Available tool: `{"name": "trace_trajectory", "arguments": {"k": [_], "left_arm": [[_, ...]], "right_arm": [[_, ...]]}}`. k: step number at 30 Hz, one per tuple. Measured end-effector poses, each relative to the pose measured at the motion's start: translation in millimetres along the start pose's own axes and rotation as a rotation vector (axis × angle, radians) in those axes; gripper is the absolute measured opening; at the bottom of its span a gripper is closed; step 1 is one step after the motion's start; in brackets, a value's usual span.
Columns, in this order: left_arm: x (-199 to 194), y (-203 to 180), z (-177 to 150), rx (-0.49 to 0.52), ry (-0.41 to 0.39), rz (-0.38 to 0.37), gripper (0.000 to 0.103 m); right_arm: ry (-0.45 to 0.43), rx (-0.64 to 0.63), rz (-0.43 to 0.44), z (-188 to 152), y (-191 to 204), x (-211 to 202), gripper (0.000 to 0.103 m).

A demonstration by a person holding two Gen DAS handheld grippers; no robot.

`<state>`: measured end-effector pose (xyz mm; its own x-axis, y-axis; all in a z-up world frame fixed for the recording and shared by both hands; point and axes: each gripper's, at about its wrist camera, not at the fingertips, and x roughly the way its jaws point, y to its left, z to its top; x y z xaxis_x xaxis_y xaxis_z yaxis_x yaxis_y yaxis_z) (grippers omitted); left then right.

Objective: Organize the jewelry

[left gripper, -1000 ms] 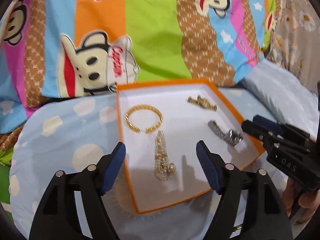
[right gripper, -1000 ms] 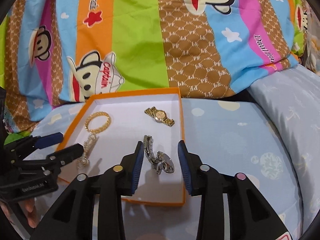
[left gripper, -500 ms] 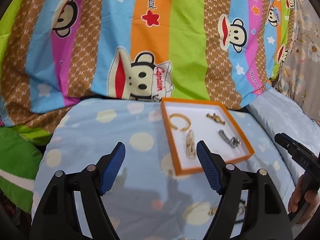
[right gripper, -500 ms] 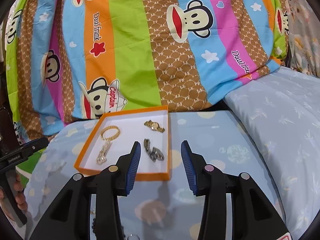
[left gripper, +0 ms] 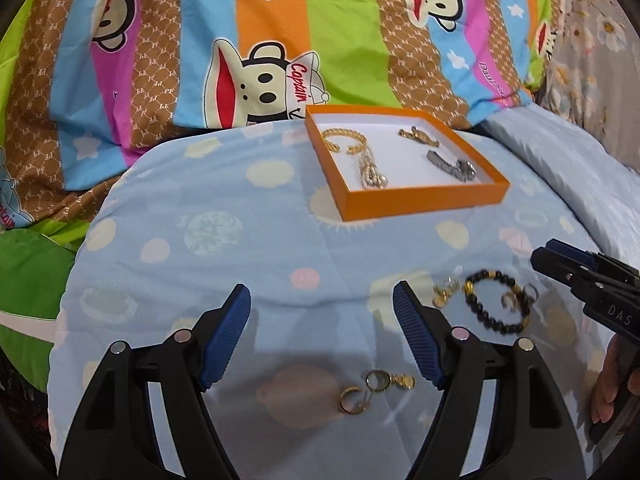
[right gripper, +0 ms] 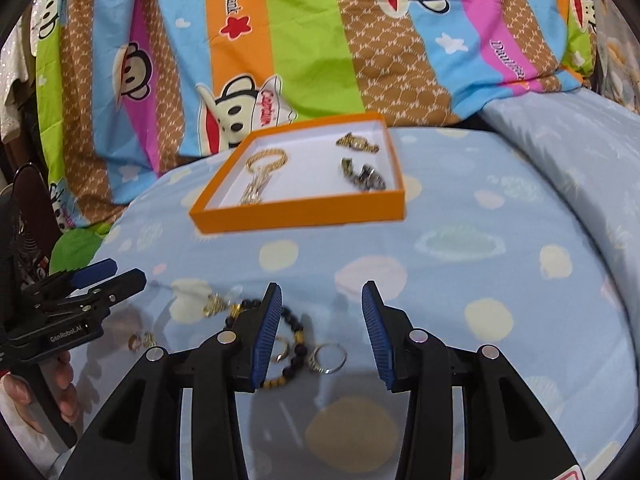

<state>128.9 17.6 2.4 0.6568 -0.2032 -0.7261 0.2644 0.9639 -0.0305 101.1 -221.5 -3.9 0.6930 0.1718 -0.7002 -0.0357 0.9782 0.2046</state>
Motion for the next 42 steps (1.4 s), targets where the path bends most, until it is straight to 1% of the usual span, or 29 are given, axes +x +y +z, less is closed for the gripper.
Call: {"name": "trace_trajectory", "arguments": {"k": [3,8,14,19,23,32,42], "left_arm": [[0.1,-0.9,-3.7,0.008,-0.003,0.005,0.071],[7.8,3.0,-5.9,-0.012,0.023,0.004,0.071],[10.9,5.3,-7.8,-0.022,0.035,0.017,0.071],[7.8,8.7,-11.3,-0.032,0.045,0.009,0.071],[4.2,9.6,-16.3,-0.031,0.050,-0.002,0.071],[2.2,8.8,-16.8,-0.027,0.042,-0.007,0.071],[-4.3,6.5,-25.0,-0.004,0.053,-0.024,0.071]], "right_arm": [[0.010,-0.019,-0.007,-3.3,4.9,3.1,0.041],[0.031,-0.037,-0.009,-7.2,15.6,8.2,0.041],[0.021,-0.052,-0.026,-10.9,25.8,5.8,0.041],[0.013,-0.045,-0.044,-12.0,26.0,3.4,0.041],[0.017,-0.031,-0.040,-11.5,23.3,4.3,0.041],[0.010,-0.039,-0.047,-11.9,24.2,2.6,0.041],[0.024,-0.027,-0.054,-11.2,21.2,5.8,0.040]]}}
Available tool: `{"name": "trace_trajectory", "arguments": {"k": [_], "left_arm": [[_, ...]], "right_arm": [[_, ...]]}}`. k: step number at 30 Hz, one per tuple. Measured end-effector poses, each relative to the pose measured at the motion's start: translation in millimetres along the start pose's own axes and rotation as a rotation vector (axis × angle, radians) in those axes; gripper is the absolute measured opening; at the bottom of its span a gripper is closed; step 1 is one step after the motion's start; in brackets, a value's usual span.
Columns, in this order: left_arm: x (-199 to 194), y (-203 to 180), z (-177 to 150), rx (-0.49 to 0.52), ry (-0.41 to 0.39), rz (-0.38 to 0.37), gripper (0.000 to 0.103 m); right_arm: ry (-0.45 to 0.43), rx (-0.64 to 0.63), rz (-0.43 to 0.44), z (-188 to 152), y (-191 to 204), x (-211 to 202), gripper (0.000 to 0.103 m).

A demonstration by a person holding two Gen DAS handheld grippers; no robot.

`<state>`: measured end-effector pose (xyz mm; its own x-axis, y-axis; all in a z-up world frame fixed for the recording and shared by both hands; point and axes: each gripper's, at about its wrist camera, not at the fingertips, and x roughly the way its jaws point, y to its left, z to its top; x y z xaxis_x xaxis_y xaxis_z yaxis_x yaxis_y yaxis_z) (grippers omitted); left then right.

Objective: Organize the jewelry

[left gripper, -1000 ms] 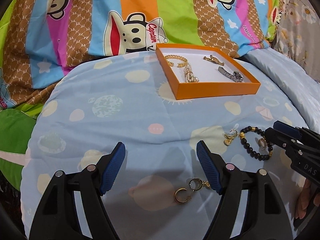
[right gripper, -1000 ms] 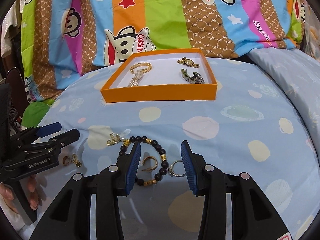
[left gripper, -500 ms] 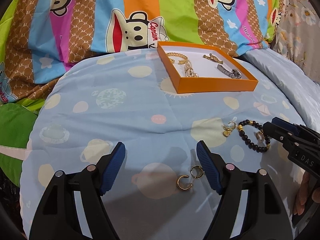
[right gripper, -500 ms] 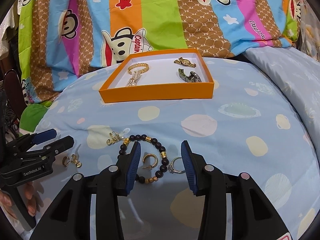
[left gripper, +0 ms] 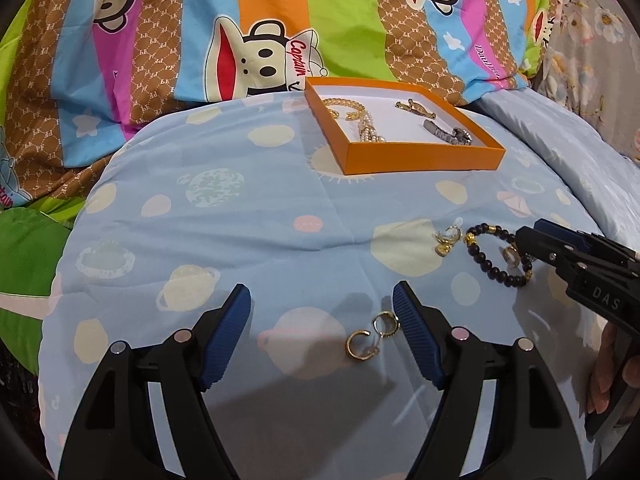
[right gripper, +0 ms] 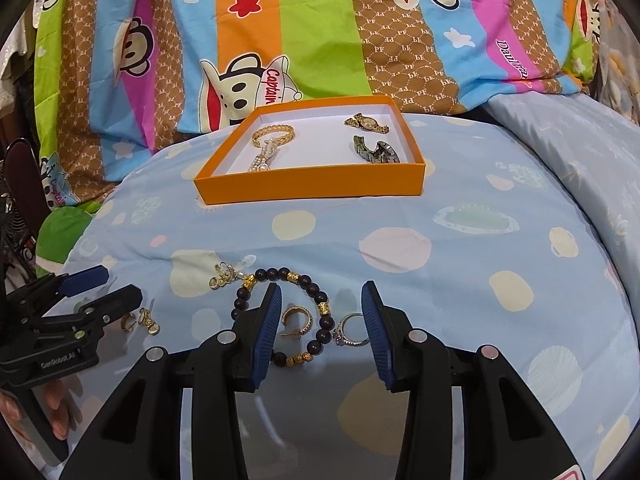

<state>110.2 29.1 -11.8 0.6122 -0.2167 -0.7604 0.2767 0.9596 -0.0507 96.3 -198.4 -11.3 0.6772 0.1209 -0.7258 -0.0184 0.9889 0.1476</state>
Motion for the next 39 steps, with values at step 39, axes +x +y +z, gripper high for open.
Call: {"name": "trace_trajectory", "arguments": {"k": [39], "left_arm": [[-5.3,-15.2,-20.6,0.149,0.051,-0.058,0.037]], "right_arm": [[-0.007,0.007,0.004,-8.1,-3.4,-17.4,0.040]]}}
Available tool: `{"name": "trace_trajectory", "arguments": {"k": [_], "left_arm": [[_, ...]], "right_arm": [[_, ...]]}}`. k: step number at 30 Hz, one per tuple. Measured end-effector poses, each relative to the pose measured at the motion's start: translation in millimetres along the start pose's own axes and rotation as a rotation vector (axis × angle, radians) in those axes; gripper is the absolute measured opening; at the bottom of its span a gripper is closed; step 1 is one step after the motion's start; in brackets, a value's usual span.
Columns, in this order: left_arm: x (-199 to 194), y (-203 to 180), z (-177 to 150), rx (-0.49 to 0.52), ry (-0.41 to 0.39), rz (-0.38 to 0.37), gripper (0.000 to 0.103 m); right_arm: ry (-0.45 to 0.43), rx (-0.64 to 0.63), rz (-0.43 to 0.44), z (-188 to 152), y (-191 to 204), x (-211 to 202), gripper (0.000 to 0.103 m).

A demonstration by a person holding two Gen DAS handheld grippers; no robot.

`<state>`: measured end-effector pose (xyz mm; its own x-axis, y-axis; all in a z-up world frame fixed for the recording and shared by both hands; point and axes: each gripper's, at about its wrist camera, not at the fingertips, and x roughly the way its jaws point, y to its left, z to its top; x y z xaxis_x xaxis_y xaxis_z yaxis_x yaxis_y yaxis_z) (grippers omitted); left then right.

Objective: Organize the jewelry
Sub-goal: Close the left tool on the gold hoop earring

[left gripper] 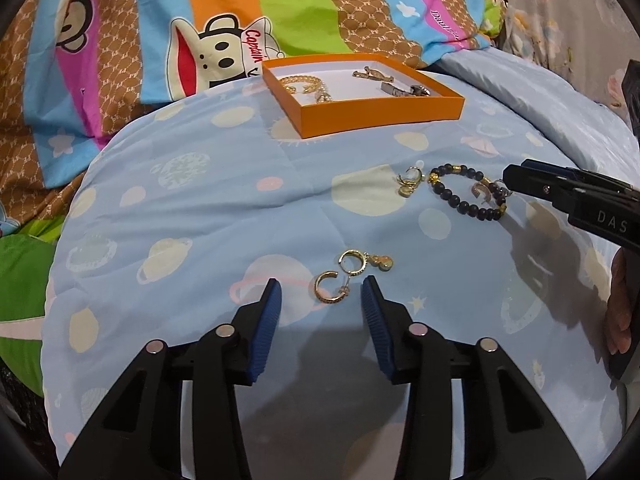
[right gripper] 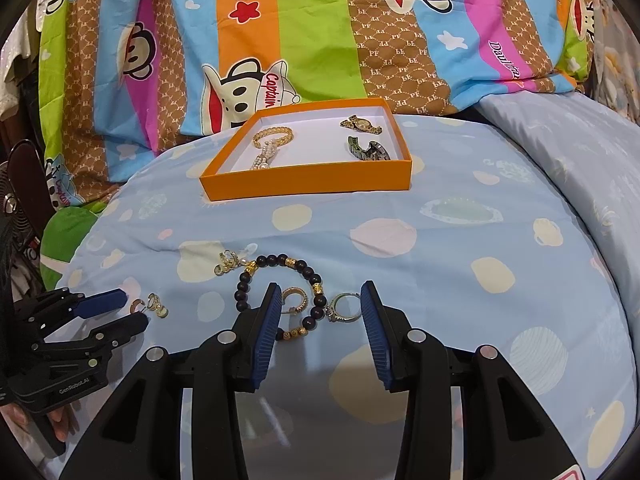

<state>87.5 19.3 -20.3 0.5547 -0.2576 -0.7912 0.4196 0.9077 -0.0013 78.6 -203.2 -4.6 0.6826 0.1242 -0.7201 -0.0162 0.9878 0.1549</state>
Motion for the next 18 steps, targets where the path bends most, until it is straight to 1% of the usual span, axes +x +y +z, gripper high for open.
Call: {"name": "trace_trajectory", "arguments": {"k": [3,5,13,18], "left_arm": [[0.3,-0.9,0.8,0.010,-0.004,-0.011,0.027],[-0.1,-0.9,1.1,0.012,-0.007,-0.017,0.017],[-5.1,3.8,1.2,-0.016,-0.025,-0.030,0.017],[-6.2,18.5,4.0,-0.058,-0.044,0.012,0.017]], "right_arm": [[0.001,0.002,-0.003,0.6,-0.7,0.3,0.040],[0.002,0.003,-0.006,0.6,-1.4,0.8,0.040],[-0.003,0.013,-0.014,0.3,-5.2,-0.5,0.040],[-0.008,0.020,-0.021,1.3,-8.5,-1.9,0.040]]}}
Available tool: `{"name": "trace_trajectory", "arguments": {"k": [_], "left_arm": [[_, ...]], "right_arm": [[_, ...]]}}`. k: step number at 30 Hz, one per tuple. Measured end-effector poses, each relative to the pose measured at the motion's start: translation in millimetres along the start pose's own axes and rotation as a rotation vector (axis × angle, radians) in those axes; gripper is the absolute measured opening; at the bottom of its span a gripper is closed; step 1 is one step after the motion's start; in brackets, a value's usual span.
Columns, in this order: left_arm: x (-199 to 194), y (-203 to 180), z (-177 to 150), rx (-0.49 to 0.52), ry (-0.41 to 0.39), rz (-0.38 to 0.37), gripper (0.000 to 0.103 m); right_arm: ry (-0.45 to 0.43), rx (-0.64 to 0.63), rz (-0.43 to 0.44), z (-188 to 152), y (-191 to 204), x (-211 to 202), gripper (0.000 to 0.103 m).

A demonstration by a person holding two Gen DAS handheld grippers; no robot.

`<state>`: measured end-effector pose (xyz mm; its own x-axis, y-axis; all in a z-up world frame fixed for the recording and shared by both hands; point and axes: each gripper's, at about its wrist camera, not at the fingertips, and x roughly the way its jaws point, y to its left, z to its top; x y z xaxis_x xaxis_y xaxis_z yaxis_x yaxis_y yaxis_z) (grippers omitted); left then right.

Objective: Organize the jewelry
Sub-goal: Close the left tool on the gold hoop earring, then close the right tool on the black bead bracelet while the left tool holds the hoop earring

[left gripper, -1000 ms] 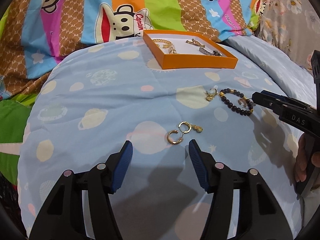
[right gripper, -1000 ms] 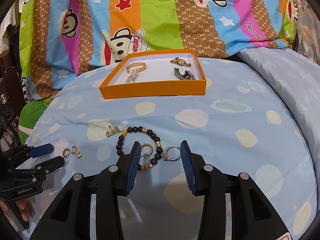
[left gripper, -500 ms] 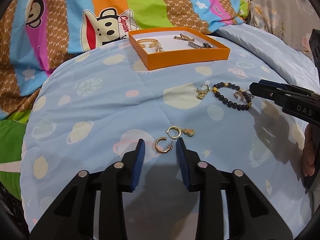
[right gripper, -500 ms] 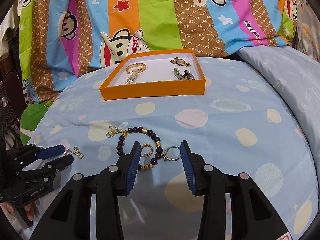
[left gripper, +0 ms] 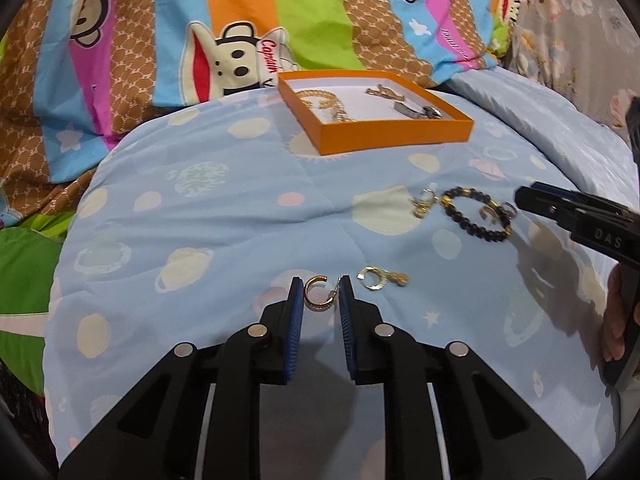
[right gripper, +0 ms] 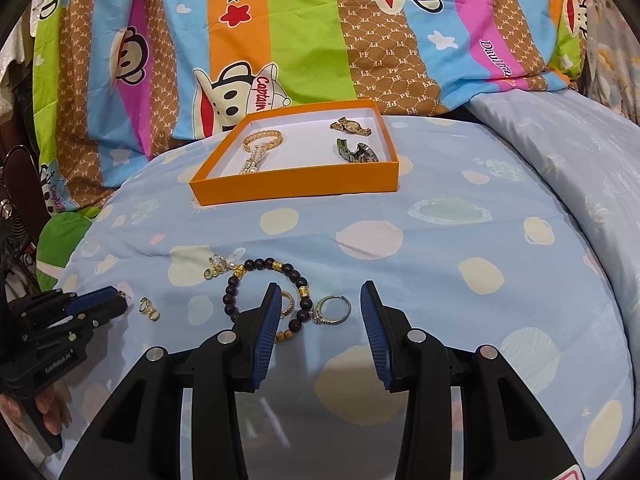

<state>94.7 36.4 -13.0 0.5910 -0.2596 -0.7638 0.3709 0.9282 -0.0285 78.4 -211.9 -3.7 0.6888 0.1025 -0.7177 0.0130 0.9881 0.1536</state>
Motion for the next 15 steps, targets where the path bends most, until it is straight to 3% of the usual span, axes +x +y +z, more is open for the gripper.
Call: {"name": "trace_trajectory", "arguments": {"k": [15], "left_arm": [[17.4,10.0,14.1,-0.009,0.005,0.067,0.017]], "right_arm": [[0.018,-0.017,0.004,-0.4,6.9,8.0,0.040]]}}
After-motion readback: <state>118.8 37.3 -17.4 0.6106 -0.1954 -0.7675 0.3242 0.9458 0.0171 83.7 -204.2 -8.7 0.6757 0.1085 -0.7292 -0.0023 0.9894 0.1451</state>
